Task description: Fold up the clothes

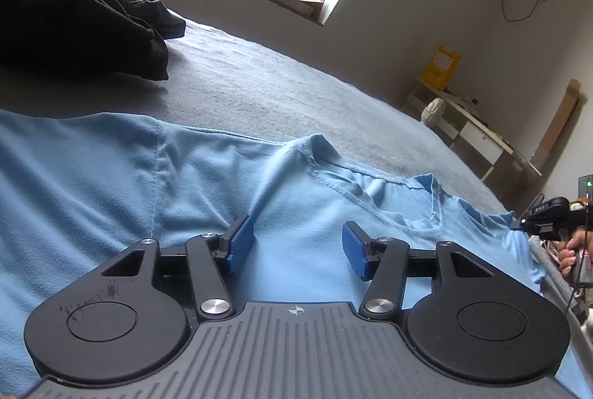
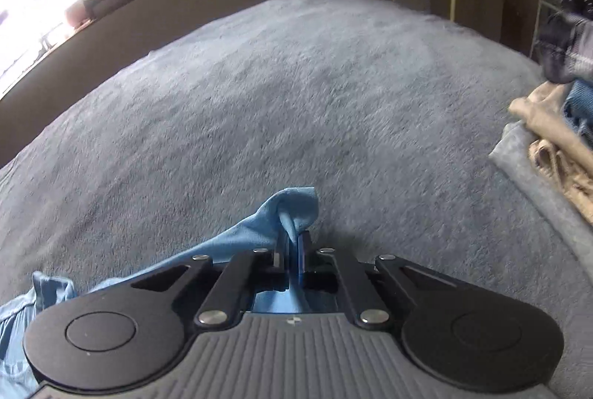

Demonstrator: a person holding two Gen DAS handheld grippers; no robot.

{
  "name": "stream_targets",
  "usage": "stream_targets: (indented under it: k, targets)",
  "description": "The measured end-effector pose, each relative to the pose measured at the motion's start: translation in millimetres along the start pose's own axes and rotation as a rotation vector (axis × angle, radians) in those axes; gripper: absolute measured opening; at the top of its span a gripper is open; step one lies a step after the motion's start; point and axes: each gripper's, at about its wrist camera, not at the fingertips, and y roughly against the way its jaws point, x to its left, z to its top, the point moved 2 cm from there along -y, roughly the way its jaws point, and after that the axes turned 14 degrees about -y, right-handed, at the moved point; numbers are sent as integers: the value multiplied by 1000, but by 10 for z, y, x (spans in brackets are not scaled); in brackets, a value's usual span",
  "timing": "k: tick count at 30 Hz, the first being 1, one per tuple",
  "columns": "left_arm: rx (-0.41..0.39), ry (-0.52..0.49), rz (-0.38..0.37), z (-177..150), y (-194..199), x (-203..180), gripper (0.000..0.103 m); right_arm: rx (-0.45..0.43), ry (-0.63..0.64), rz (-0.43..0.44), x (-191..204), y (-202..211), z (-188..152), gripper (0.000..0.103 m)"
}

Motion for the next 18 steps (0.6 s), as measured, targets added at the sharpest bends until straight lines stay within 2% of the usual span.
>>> stream_targets:
  k: [9, 11, 14, 16, 18]
  targets:
    - [-5, 9, -6, 0, 4, 8, 53, -66, -62, 32, 29, 279, 94, 4]
    - [-6, 11, -8, -3, 7, 14, 53, -81, -75, 77, 119, 451, 45, 4]
    - [-8, 14, -9, -8, 14, 13, 53, -110, -26, 161, 368, 906, -132, 4]
    - [-8, 15, -10, -9, 16, 12, 53, -125, 52, 210, 609, 1243, -371, 5]
    - [-8, 16, -10, -9, 15, 16, 54, -73, 143, 249, 840, 1444, -704, 9]
